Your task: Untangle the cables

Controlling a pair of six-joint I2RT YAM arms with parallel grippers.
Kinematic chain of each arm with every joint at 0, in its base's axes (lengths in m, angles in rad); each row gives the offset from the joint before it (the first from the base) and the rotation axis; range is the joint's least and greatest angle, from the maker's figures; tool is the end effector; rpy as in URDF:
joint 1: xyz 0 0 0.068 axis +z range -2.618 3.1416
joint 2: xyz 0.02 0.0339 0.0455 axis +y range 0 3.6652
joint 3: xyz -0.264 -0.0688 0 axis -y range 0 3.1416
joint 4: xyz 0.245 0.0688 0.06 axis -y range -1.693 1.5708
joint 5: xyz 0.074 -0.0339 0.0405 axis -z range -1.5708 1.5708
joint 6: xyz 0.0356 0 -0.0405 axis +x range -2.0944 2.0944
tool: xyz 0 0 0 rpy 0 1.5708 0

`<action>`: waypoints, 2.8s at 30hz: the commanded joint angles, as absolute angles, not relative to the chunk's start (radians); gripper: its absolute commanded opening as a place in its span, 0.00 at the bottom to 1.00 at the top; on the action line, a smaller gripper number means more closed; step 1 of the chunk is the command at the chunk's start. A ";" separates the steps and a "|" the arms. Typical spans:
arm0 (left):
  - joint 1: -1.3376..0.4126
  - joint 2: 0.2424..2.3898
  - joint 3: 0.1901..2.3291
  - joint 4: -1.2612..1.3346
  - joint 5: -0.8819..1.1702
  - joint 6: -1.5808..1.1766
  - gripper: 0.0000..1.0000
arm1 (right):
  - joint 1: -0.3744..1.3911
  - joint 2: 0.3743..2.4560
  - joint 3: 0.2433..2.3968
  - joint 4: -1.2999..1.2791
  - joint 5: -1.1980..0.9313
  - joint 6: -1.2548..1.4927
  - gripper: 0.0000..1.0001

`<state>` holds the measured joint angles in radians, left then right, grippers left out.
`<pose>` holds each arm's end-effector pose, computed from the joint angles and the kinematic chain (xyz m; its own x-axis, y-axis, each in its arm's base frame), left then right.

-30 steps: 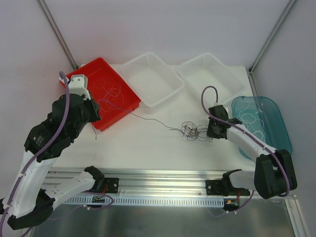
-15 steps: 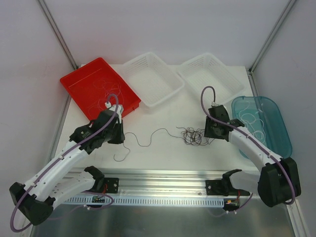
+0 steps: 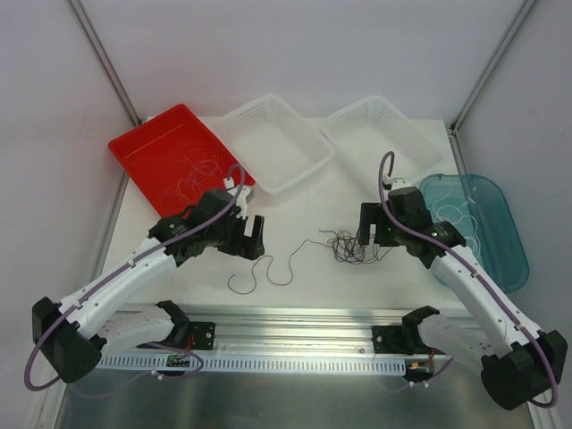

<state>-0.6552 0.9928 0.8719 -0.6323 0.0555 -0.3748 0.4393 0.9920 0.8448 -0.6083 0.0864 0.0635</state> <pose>0.1622 -0.1272 0.2897 -0.7392 0.1070 -0.6650 0.3975 0.8664 -0.3024 0.1881 0.0850 0.2829 -0.6426 -0.2321 -0.7302 -0.3268 0.9450 -0.0129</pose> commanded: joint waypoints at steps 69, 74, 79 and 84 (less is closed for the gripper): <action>-0.626 0.871 1.186 -0.840 -0.307 -0.259 0.00 | 0.394 1.243 0.684 -0.400 0.285 0.199 0.08; -0.604 0.859 1.287 -0.923 -0.423 -0.265 0.00 | 0.356 1.221 0.684 -0.439 0.285 0.199 0.05; -0.574 0.876 1.374 -1.053 -0.605 -0.267 0.00 | 0.318 1.189 0.683 -0.463 0.284 0.204 0.03; -0.552 0.891 1.387 -1.101 -0.658 -0.298 0.00 | 0.273 1.161 0.696 -0.503 0.284 0.199 0.02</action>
<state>-0.5655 0.8799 1.3598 -1.0290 -0.5598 -0.2810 0.3012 1.1984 0.6891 -0.4515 0.2657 0.2081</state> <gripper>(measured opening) 0.006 0.077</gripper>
